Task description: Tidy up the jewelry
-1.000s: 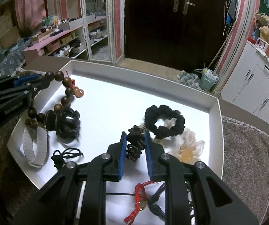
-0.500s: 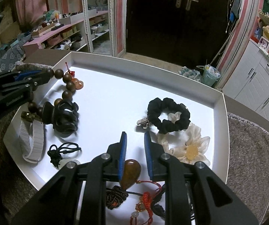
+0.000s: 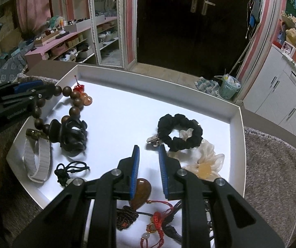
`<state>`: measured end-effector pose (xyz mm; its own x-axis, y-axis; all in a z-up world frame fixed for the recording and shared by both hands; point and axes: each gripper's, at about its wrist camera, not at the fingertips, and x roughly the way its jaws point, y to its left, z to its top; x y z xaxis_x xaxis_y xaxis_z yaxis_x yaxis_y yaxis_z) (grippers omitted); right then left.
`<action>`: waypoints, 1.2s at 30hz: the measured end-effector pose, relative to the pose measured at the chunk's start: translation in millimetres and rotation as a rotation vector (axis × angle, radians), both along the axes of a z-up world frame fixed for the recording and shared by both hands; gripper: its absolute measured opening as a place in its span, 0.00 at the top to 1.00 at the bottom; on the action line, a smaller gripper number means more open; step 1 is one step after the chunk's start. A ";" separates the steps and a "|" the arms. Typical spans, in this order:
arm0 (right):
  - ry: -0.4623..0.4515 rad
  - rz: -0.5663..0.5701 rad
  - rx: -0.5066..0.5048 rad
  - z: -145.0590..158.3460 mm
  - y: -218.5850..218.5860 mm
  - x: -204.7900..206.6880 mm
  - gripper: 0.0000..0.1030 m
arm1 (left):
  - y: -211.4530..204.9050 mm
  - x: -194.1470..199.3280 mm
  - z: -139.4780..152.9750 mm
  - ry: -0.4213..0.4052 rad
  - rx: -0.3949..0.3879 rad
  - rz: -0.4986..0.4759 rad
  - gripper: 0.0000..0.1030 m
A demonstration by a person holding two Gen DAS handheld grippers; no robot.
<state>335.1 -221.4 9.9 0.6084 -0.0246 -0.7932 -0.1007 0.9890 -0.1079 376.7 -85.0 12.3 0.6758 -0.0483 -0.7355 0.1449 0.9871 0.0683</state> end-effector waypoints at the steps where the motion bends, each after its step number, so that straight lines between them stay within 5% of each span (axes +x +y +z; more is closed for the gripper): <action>1: -0.005 -0.004 0.001 2.0 -0.8 -0.6 0.82 | 1.3 -1.0 2.9 -0.006 -0.006 0.001 0.67; 21: -0.073 -0.056 0.023 30.1 -13.6 -7.8 0.80 | 4.0 -13.7 22.5 -0.054 -0.018 0.001 0.63; 23: -0.084 -0.062 0.021 34.1 -13.5 -8.5 0.63 | 4.0 -15.5 27.0 -0.063 -0.022 0.000 0.59; 27: -0.125 -0.084 0.011 47.5 -17.1 -13.8 0.50 | 4.2 -24.2 45.3 -0.104 -0.033 0.007 0.52; 29: -0.173 -0.122 0.001 60.0 -20.0 -22.5 0.37 | 3.4 -33.4 58.6 -0.140 -0.055 0.008 0.42; 31: -0.209 -0.134 0.003 71.5 -21.5 -33.3 0.29 | 3.1 -44.0 69.9 -0.177 -0.075 0.000 0.16; 36: -0.344 -0.142 -0.032 93.5 -19.1 -89.2 0.12 | 7.2 -95.2 83.8 -0.277 -0.076 0.026 0.03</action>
<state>245.9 -240.5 103.4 0.8278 -0.1498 -0.5406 0.0852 0.9861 -0.1428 281.4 -77.9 96.1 0.8520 -0.0767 -0.5180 0.1060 0.9940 0.0272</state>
